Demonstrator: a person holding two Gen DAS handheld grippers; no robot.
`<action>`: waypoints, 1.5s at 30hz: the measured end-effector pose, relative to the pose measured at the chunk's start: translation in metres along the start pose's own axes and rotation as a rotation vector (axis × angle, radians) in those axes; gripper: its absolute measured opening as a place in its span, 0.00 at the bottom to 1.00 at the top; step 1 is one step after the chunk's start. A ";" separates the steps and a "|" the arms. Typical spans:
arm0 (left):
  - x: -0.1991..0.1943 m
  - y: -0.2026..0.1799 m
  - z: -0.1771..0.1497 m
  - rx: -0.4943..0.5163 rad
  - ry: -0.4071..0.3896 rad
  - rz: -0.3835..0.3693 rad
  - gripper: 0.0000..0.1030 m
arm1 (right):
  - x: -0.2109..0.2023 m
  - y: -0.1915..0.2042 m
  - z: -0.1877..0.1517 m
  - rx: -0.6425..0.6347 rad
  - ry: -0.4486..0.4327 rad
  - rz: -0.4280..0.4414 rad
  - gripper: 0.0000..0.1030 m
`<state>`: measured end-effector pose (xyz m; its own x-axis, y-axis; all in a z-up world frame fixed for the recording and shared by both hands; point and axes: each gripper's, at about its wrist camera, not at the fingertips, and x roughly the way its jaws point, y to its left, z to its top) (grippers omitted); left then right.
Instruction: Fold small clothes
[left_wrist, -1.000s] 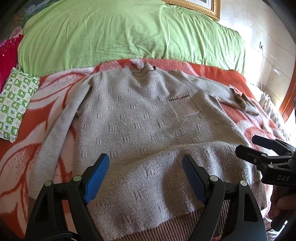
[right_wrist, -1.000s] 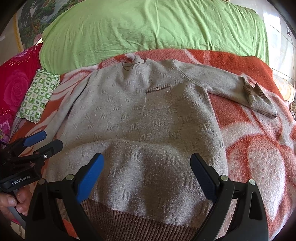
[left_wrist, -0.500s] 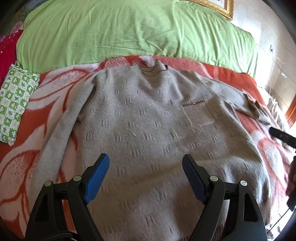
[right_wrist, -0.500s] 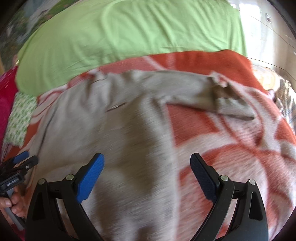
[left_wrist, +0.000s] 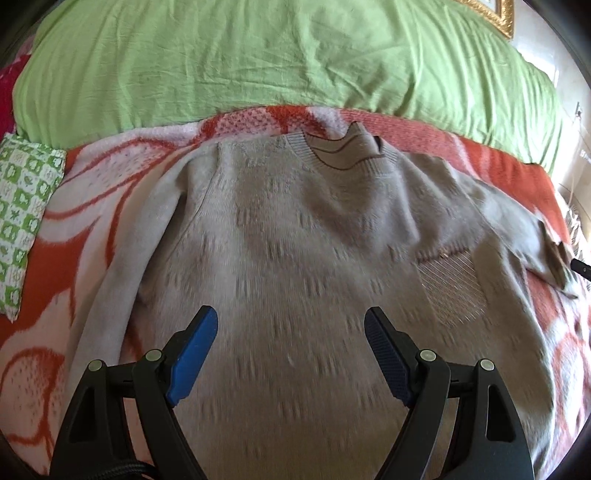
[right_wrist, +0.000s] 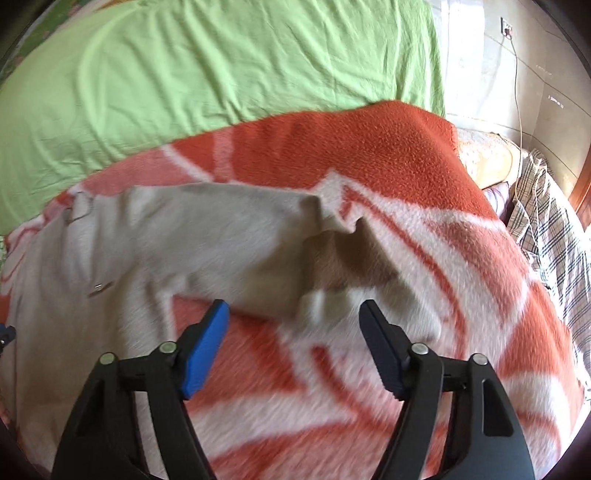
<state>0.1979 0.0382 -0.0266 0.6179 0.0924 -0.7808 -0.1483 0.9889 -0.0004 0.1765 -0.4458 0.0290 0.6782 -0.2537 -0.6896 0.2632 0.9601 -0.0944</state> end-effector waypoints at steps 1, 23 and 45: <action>0.007 0.000 0.004 0.000 0.005 0.007 0.80 | 0.010 -0.003 0.003 -0.007 0.023 -0.004 0.66; 0.029 0.034 0.005 -0.125 0.049 -0.014 0.80 | -0.011 0.199 0.037 -0.016 0.008 0.627 0.07; 0.097 -0.040 0.047 -0.343 0.296 -0.371 0.80 | 0.005 0.154 0.009 0.106 0.025 0.491 0.43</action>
<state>0.3000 0.0130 -0.0730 0.4420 -0.3384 -0.8308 -0.2351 0.8501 -0.4713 0.2266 -0.3006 0.0173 0.7234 0.2291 -0.6512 -0.0139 0.9480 0.3181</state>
